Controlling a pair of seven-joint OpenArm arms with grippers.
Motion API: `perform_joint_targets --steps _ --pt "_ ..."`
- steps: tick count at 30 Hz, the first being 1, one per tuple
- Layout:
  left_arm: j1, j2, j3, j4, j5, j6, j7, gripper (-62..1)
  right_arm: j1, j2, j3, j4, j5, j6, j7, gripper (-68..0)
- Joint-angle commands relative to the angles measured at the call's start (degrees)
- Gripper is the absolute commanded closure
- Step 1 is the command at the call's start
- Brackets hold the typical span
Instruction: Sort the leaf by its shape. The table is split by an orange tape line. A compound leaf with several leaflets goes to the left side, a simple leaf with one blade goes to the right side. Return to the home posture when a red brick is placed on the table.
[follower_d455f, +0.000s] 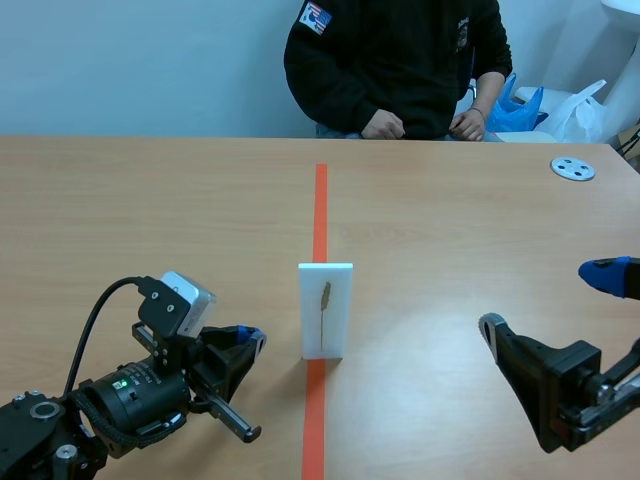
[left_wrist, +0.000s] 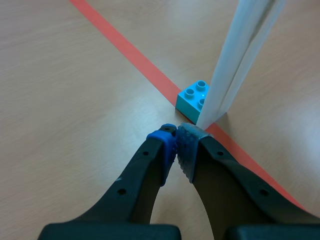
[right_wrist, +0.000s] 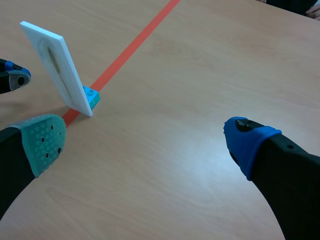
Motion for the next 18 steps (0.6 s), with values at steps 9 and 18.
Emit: perform_joint_targets --steps 9,18 --pt "-3.3 1.6 -0.3 -1.0 -0.4 0.8 -0.8 -4.2 0.0 0.0 0.5 1.0 0.2 -0.2 0.8 -67.9" --pt "-3.3 1.6 -0.3 -1.0 -0.4 0.8 -0.8 -4.2 0.0 0.0 0.5 1.0 0.2 -0.2 0.8 -67.9"
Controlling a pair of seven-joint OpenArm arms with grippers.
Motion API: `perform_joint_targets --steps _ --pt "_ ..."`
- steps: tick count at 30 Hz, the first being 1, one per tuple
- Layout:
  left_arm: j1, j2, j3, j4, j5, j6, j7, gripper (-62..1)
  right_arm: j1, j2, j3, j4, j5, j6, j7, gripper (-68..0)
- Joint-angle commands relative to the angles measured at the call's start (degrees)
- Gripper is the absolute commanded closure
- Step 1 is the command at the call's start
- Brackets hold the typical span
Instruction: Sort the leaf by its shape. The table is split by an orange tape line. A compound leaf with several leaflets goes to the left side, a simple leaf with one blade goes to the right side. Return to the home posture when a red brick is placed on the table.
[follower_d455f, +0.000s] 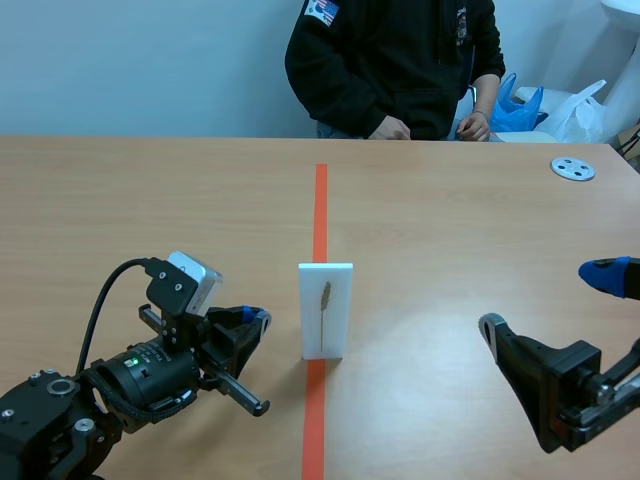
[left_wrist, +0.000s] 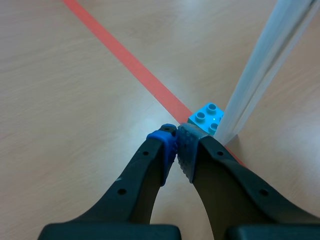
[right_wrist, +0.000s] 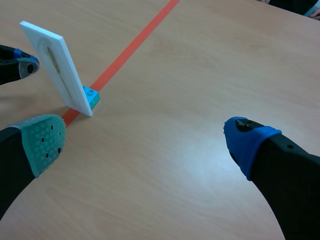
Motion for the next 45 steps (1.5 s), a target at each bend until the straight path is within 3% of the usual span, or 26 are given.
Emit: perform_joint_targets --steps 1,11,28,45 --pt "-0.3 0.2 -0.3 0.3 -0.4 -0.1 -0.8 -4.2 0.0 0.0 0.5 1.0 0.2 -0.2 0.8 -67.9" --pt "0.1 -0.5 -0.3 1.9 -0.4 -0.2 0.0 -4.2 0.0 0.0 0.5 1.0 0.2 -0.2 0.9 -67.9" --pt "11.9 -6.8 -2.8 21.3 -0.5 -0.6 6.5 -4.2 0.1 0.0 0.5 1.0 0.2 -0.2 0.9 -67.9" --pt "31.6 -6.8 -16.6 45.1 -11.0 -1.0 19.3 -4.2 0.1 0.0 0.5 1.0 0.2 -0.2 0.9 -67.9"
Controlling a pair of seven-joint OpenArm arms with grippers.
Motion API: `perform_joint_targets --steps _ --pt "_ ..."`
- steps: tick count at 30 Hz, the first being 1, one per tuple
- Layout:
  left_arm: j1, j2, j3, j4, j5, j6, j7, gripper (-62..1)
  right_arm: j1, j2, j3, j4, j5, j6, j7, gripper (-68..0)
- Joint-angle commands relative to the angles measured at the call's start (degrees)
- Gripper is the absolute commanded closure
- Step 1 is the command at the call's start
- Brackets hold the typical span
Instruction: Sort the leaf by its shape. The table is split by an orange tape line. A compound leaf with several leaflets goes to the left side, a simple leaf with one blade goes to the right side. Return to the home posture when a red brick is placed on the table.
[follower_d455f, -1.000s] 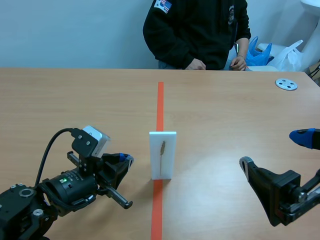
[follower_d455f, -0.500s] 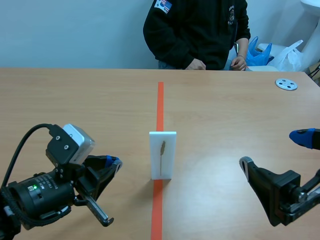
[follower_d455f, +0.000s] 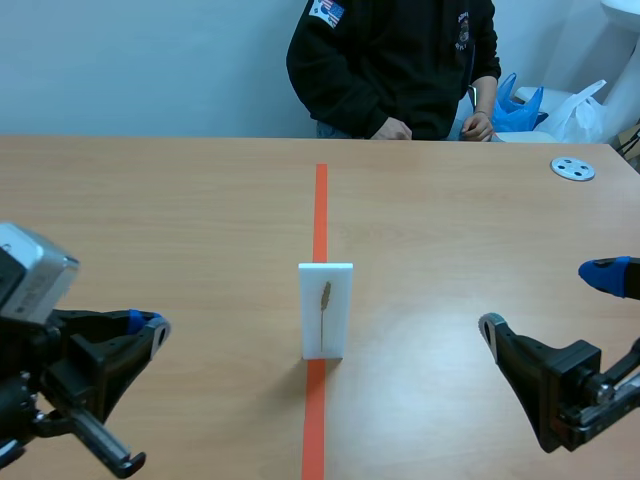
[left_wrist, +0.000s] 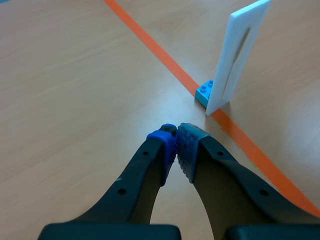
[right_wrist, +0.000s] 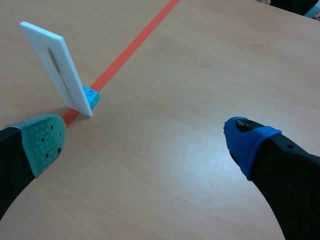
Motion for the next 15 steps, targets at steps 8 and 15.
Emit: perform_joint_targets --steps 8,15 --pt "7.2 0.5 -9.3 12.1 -9.1 0.2 5.6 -4.2 0.2 0.0 0.5 1.0 0.2 -0.2 0.9 -67.9" --pt "7.6 1.9 -15.6 16.2 -11.5 8.8 7.0 -4.2 0.7 0.0 0.5 1.0 0.2 -0.2 0.8 -67.9"
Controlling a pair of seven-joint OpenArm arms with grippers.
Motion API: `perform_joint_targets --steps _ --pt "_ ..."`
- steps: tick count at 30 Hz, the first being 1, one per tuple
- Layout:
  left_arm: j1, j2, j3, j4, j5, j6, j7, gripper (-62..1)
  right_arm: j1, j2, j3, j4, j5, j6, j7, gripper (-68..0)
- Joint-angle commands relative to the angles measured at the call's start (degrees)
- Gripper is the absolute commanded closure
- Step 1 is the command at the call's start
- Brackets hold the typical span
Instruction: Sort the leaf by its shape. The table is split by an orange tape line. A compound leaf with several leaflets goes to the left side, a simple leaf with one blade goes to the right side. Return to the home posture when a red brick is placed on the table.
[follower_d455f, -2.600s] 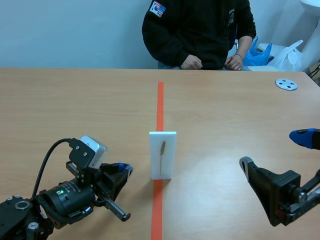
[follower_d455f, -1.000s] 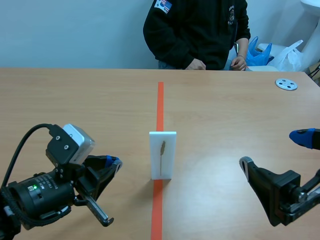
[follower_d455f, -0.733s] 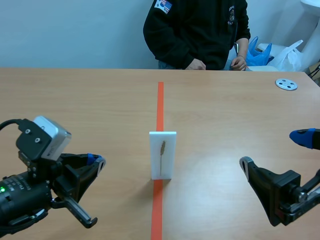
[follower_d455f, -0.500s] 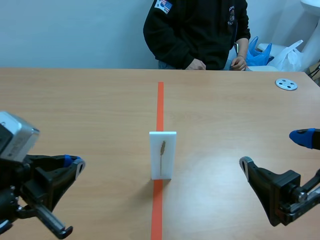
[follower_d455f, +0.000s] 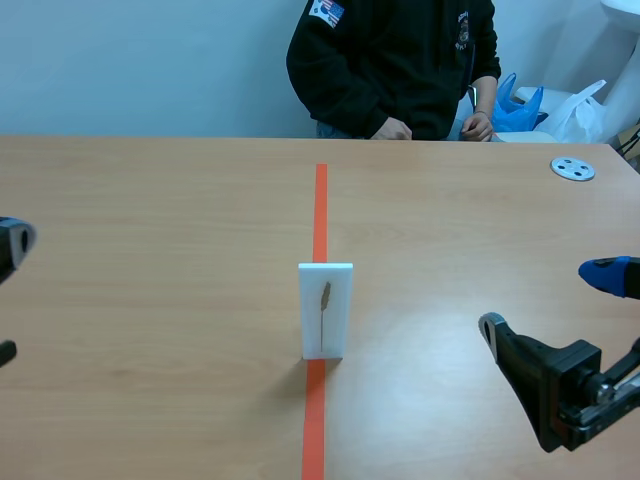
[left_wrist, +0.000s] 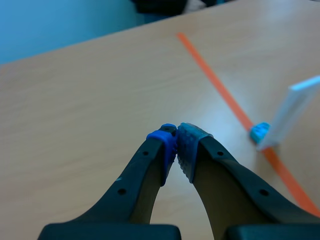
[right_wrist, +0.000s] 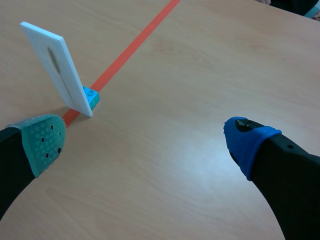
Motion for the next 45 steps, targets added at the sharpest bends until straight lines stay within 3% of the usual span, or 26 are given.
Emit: perform_joint_targets --steps 1,3,22,25,29,32,34,36,38,39,42,45 --pt "-0.2 0.1 -0.4 -0.2 -0.2 2.3 0.3 -4.2 0.8 0.0 0.5 1.0 0.2 -0.2 0.8 -67.9" --pt "-0.2 0.1 -1.5 -0.2 -0.2 4.1 2.2 -4.2 1.1 0.0 0.5 1.1 0.3 -0.2 0.9 -67.9" --pt "-0.2 0.0 -2.8 -0.2 -0.2 3.3 2.5 -4.2 1.1 0.0 0.5 1.1 0.3 -0.2 0.8 -67.9" --pt "-0.2 0.0 -2.8 -0.2 -0.2 0.9 2.6 -4.2 1.1 0.0 0.5 1.1 0.3 -0.2 0.8 -67.9" --pt "-0.2 -0.6 -2.7 -0.2 -0.3 -6.0 2.7 -4.2 1.1 0.0 0.5 1.1 0.3 -0.2 0.8 -67.9" --pt "-0.2 -1.5 -2.7 -0.2 -2.6 -12.0 2.5 -4.3 1.1 0.0 0.5 1.1 0.2 -0.2 0.8 -67.9" --pt "-0.2 -2.0 -2.7 -0.2 -3.8 -14.0 2.5 -5.1 1.1 0.0 0.5 1.1 0.3 -0.2 0.8 -67.9" --pt "-0.2 -2.5 -2.7 -0.2 -3.8 -14.3 2.5 -11.0 1.1 0.0 0.5 1.1 0.2 -0.2 0.8 -67.9" --pt "-0.2 -2.7 -2.7 -0.2 -3.8 -14.4 2.4 -22.3 1.1 0.0 0.5 1.1 0.2 -0.2 0.8 -67.9" --pt "-0.2 -3.0 -2.7 -0.2 -3.8 -14.8 2.4 -30.3 1.1 0.0 0.5 1.1 0.3 -0.2 0.8 -67.9" --pt "-0.2 -3.7 -2.7 -0.2 -3.8 -15.5 2.3 -62.3 1.1 0.0 0.5 1.1 0.2 -0.2 0.8 -67.9" --pt "-0.1 -4.9 -2.7 -0.2 -5.7 -15.5 1.6 -62.3 1.1 0.0 0.5 1.1 0.2 -0.2 0.8 -67.9"
